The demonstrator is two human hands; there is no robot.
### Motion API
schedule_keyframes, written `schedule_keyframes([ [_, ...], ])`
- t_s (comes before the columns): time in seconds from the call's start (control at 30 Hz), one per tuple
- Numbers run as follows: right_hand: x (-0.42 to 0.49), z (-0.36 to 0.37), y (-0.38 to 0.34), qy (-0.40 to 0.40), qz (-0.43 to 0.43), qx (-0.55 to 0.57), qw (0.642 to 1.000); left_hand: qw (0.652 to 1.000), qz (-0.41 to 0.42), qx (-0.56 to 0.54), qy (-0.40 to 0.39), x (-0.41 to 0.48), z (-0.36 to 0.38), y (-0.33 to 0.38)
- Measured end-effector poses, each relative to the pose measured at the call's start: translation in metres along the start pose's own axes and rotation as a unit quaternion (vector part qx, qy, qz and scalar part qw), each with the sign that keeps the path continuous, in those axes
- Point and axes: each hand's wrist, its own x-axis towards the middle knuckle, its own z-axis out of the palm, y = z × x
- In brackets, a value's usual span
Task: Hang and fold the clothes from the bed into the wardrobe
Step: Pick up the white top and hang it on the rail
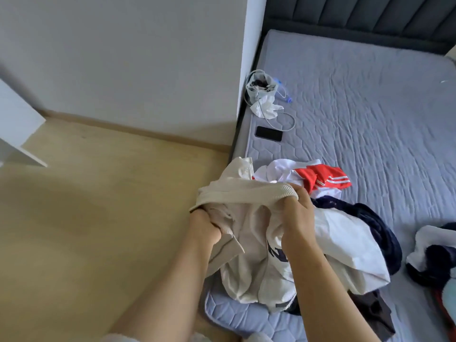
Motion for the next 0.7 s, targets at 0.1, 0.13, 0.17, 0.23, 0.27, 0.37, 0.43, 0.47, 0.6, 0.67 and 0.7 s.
schedule_keyframes([
  [0.1,-0.013,0.045,0.001,-0.032,0.005,-0.032,0.999,0.983,-0.036,-0.133,-0.122,-0.018,-0.016,0.066],
  [0.13,-0.021,0.067,-0.002,-0.037,-0.008,-0.041,0.998,0.975,-0.032,-0.181,-0.127,-0.028,-0.023,0.095],
  [0.17,-0.028,0.090,-0.006,-0.041,-0.026,-0.033,0.998,0.967,-0.023,-0.214,-0.137,-0.041,-0.031,0.123],
  [0.23,-0.044,0.136,-0.014,-0.060,-0.056,-0.015,0.997,0.945,0.002,-0.275,-0.180,-0.064,-0.051,0.176],
  [0.27,-0.056,0.160,-0.019,-0.069,-0.058,-0.004,0.996,0.938,0.018,-0.278,-0.208,-0.077,-0.061,0.200],
  [0.37,-0.091,0.230,-0.034,-0.111,-0.055,0.025,0.992,0.918,0.098,-0.254,-0.287,-0.111,-0.095,0.268],
  [0.43,-0.115,0.272,-0.044,-0.143,-0.064,0.043,0.987,0.908,0.154,-0.254,-0.294,-0.127,-0.121,0.307],
  [0.47,-0.127,0.290,-0.047,-0.160,-0.068,0.046,0.984,0.904,0.176,-0.260,-0.289,-0.130,-0.136,0.324],
  [0.6,-0.172,0.362,-0.043,-0.241,-0.067,0.033,0.968,0.871,0.263,-0.314,-0.271,-0.141,-0.204,0.381],
  [0.67,-0.189,0.396,-0.035,-0.279,-0.065,0.011,0.958,0.860,0.308,-0.329,-0.239,-0.145,-0.237,0.402],
  [0.7,-0.196,0.413,-0.029,-0.300,-0.060,0.000,0.952,0.856,0.328,-0.330,-0.223,-0.148,-0.252,0.413],
])
